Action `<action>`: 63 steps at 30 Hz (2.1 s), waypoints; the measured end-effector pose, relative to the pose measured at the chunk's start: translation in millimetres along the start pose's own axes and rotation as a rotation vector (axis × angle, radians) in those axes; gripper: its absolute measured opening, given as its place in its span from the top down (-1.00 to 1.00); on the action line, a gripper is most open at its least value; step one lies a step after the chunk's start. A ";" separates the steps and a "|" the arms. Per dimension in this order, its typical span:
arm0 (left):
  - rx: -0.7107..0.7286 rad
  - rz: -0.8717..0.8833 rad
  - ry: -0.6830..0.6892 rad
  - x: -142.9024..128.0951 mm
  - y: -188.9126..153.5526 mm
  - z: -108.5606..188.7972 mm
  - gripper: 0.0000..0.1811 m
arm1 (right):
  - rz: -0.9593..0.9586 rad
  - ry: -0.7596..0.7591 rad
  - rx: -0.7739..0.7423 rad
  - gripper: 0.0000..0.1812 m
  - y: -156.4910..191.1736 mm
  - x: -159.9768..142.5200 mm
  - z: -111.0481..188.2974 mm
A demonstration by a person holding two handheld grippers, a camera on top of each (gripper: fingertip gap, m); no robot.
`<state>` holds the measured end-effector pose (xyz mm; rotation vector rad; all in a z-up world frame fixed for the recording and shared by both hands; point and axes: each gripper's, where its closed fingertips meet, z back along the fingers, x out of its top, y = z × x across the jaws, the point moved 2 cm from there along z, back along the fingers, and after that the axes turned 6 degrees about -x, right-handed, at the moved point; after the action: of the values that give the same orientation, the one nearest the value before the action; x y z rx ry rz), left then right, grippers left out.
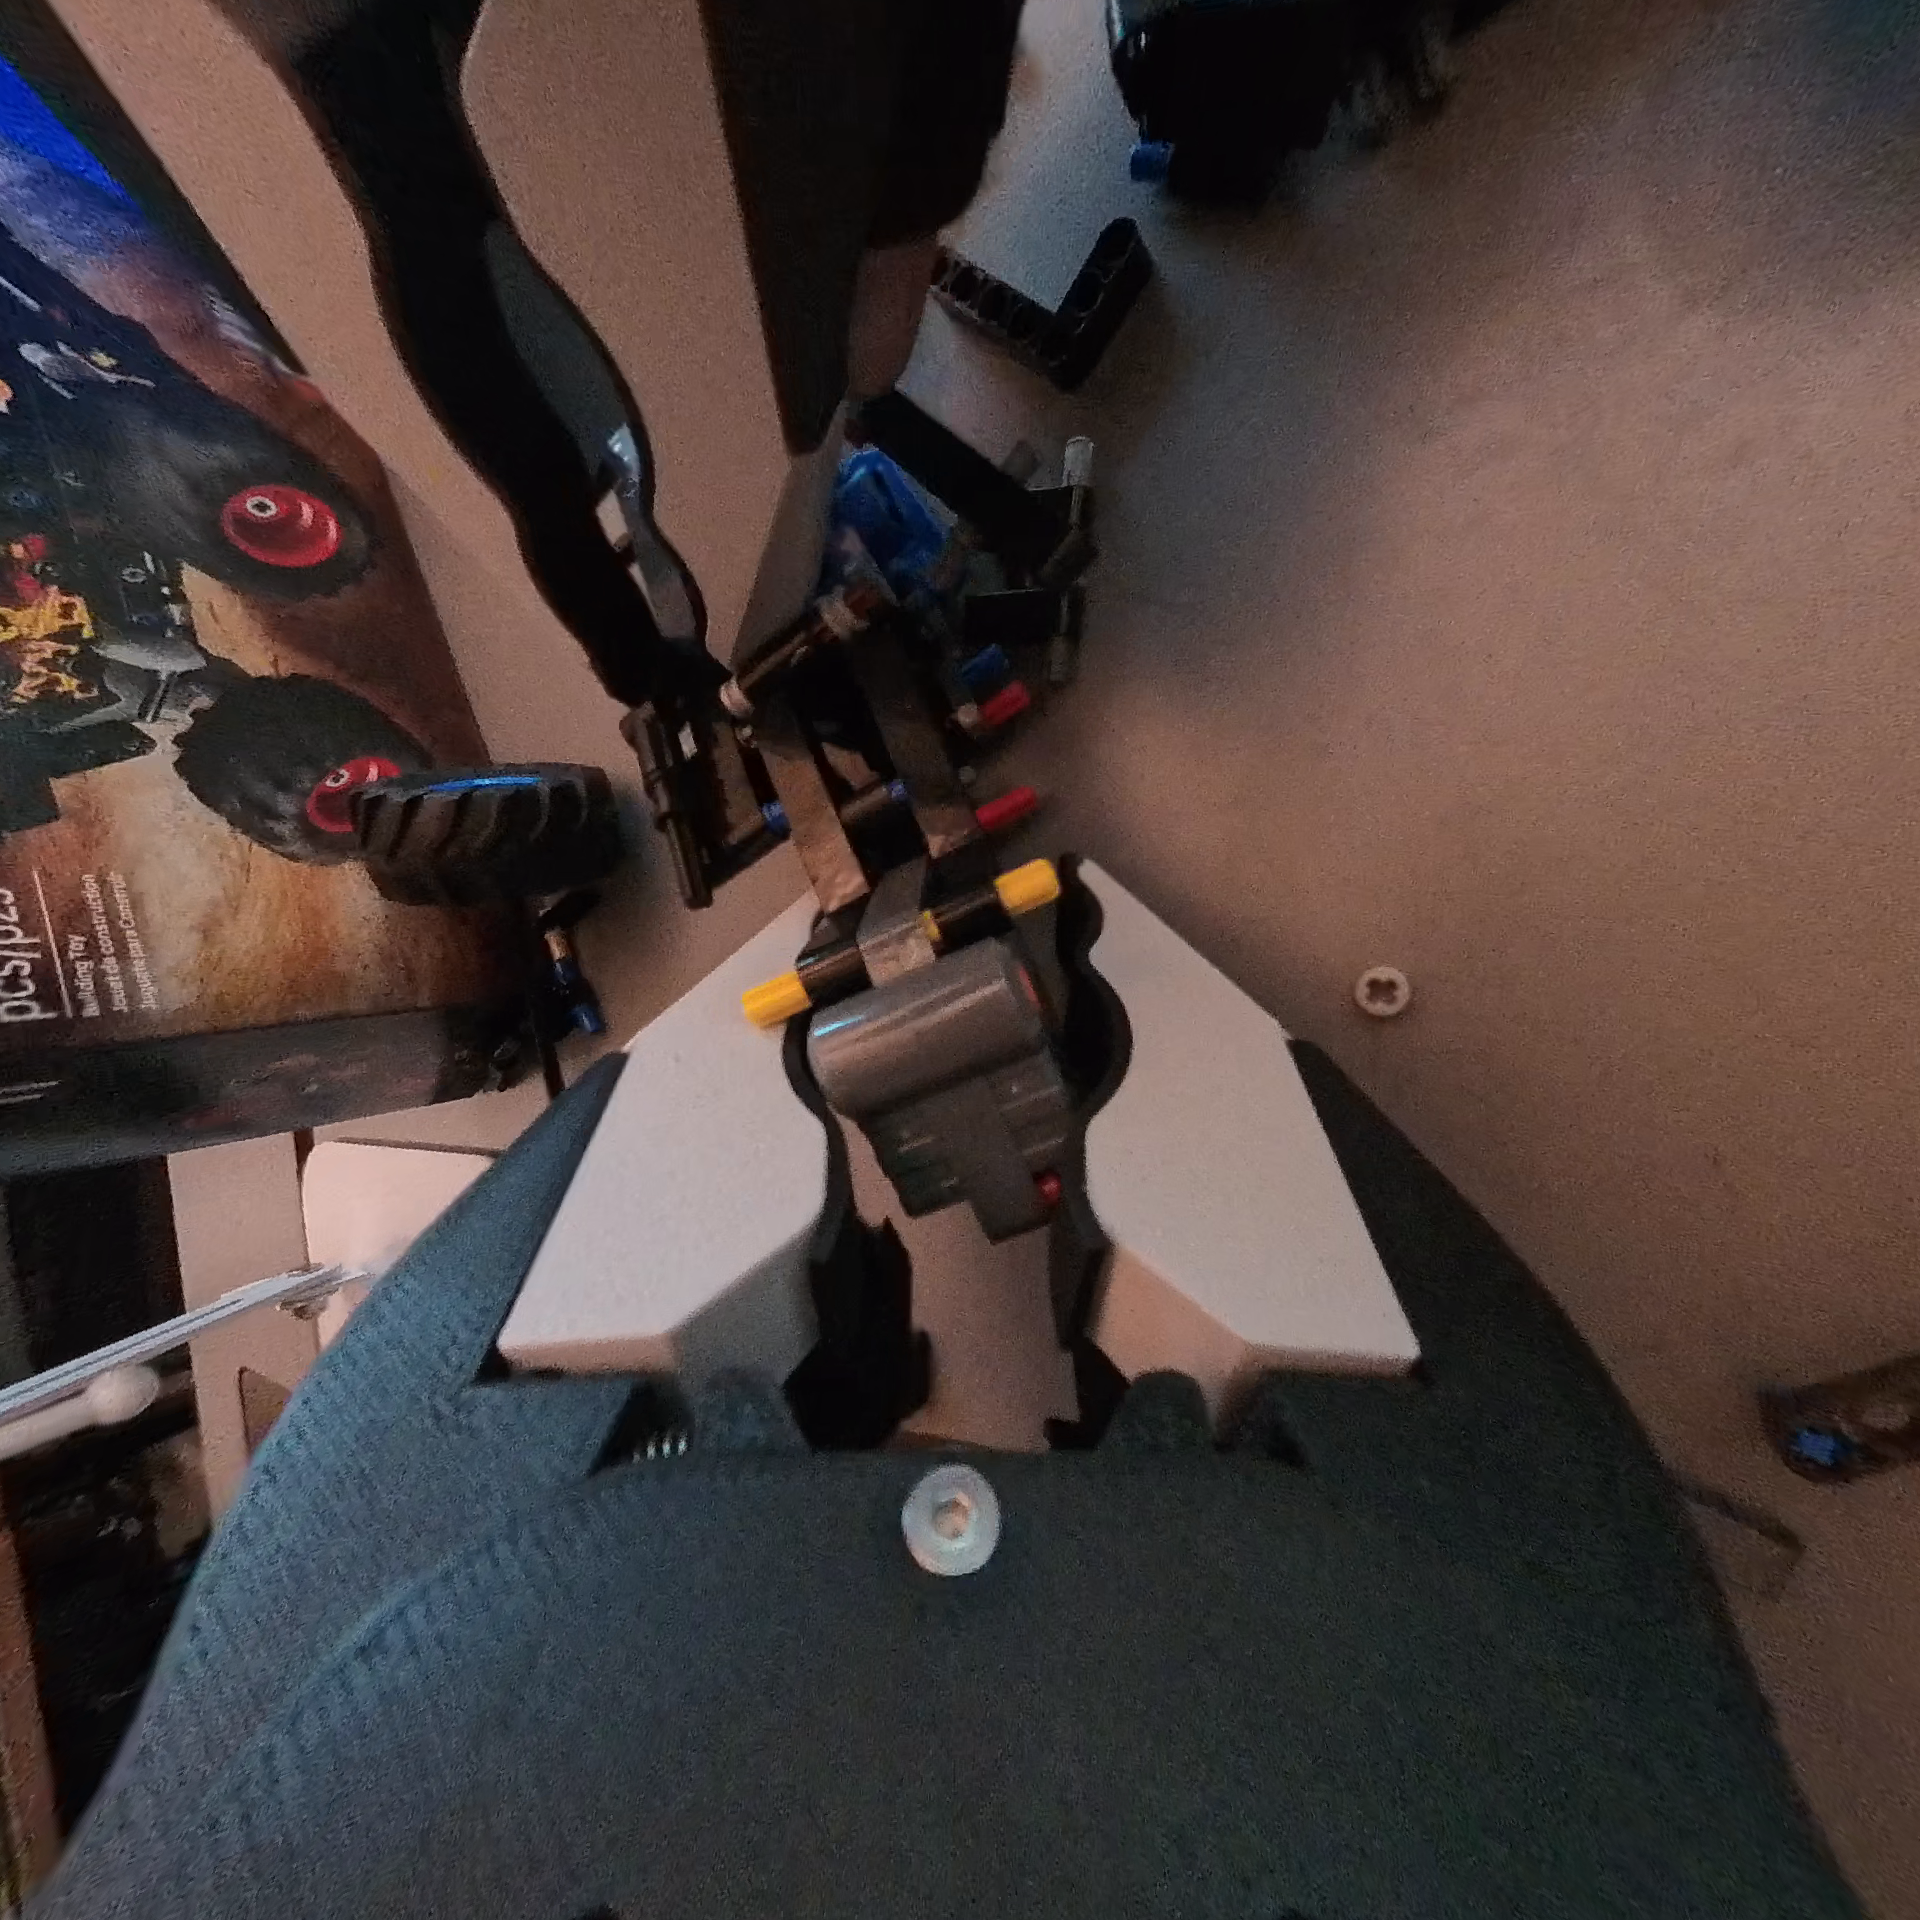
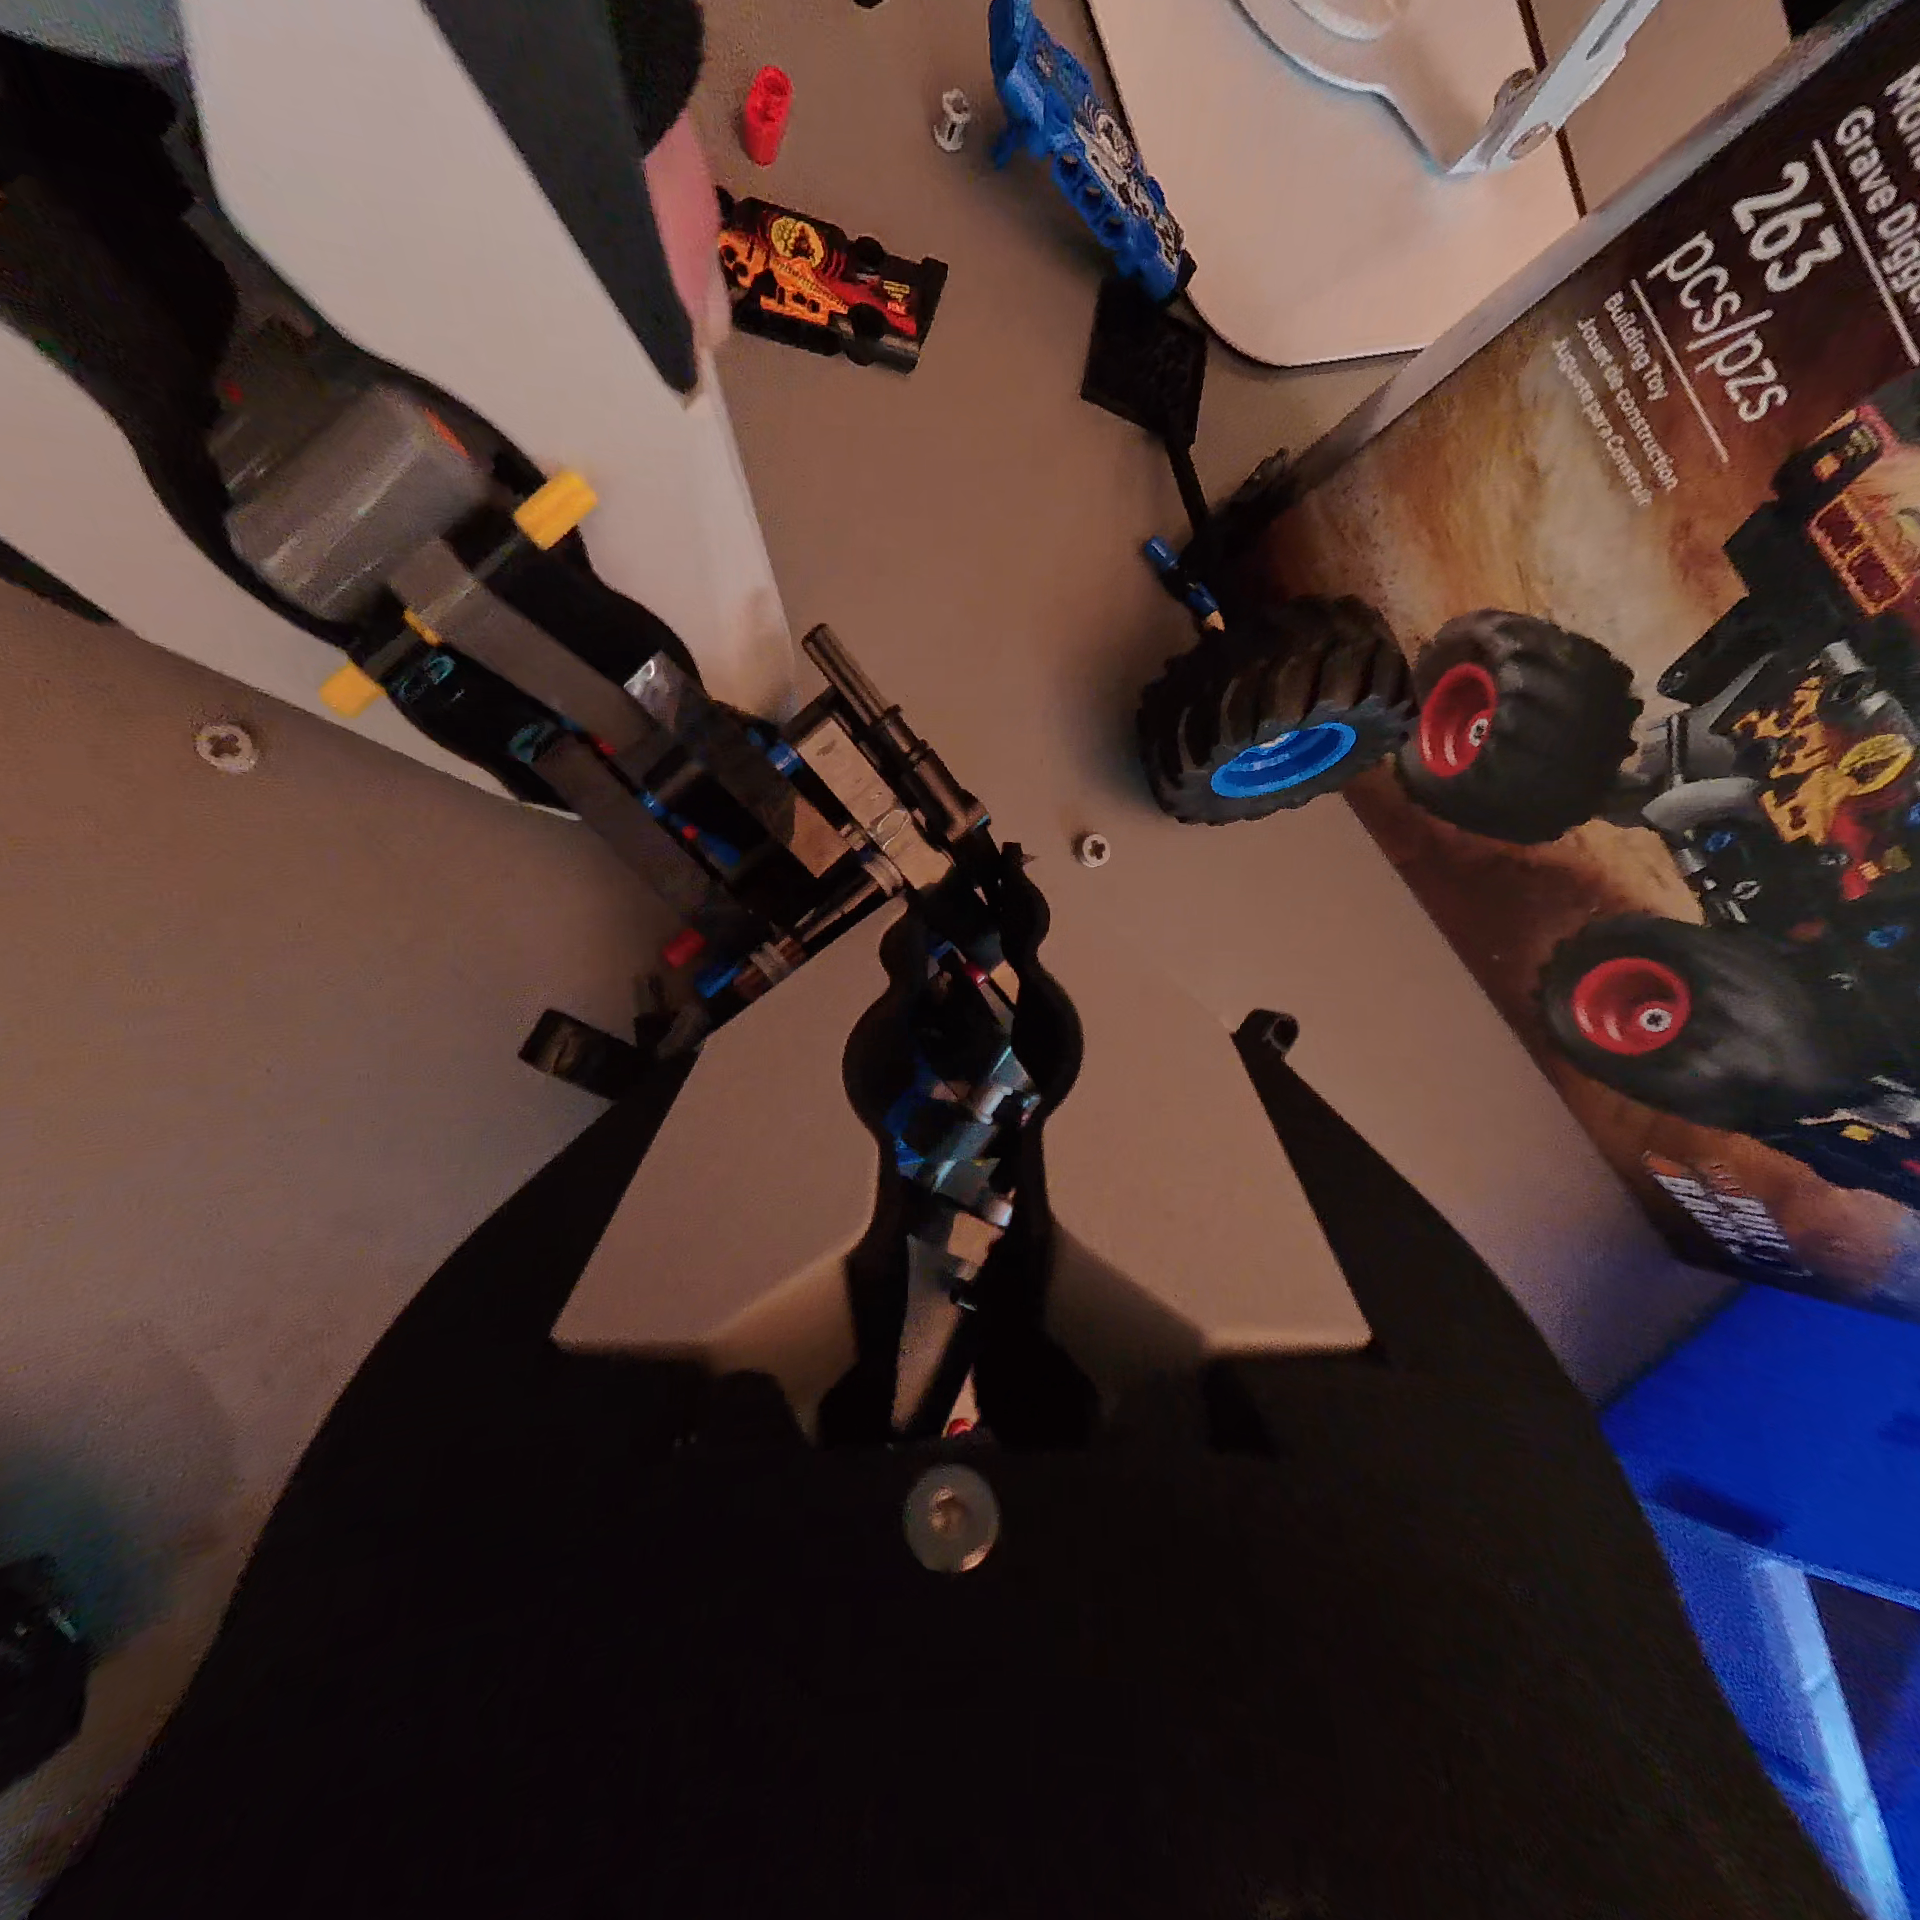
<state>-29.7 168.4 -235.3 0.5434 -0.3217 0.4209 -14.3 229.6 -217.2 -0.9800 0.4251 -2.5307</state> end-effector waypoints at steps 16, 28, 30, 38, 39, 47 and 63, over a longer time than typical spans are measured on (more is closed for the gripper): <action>-0.014 -0.186 -0.172 67.8 -43.3 -8.0 0.70 | -0.228 -0.029 -0.107 0.94 -11.5 16.1 -21.9; -0.060 0.083 -0.201 18.0 -11.7 20.6 0.44 | -0.198 -0.181 -0.038 0.89 -10.4 12.3 12.8; -0.059 0.131 -0.213 12.0 -5.3 26.8 0.34 | -0.199 -0.183 -0.024 0.90 -8.9 11.6 15.2; -0.043 0.098 -0.189 2.1 -4.2 32.9 0.57 | -0.221 -0.152 -0.041 0.74 -15.4 3.1 27.5; -0.028 0.091 -0.182 1.0 -2.3 34.1 0.57 | -0.218 -0.162 -0.037 0.73 -14.8 3.2 29.9; 0.083 0.135 -0.279 6.9 17.4 51.4 0.60 | -0.262 -0.430 0.152 0.63 10.6 38.4 66.0; -0.108 0.479 -0.716 30.0 33.5 71.7 0.60 | -0.177 -0.411 0.007 0.92 16.9 42.4 55.0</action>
<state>-32.4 163.3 -150.8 0.4948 -1.1713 0.6582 -0.8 187.7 -160.8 -1.5509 0.2136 -2.3849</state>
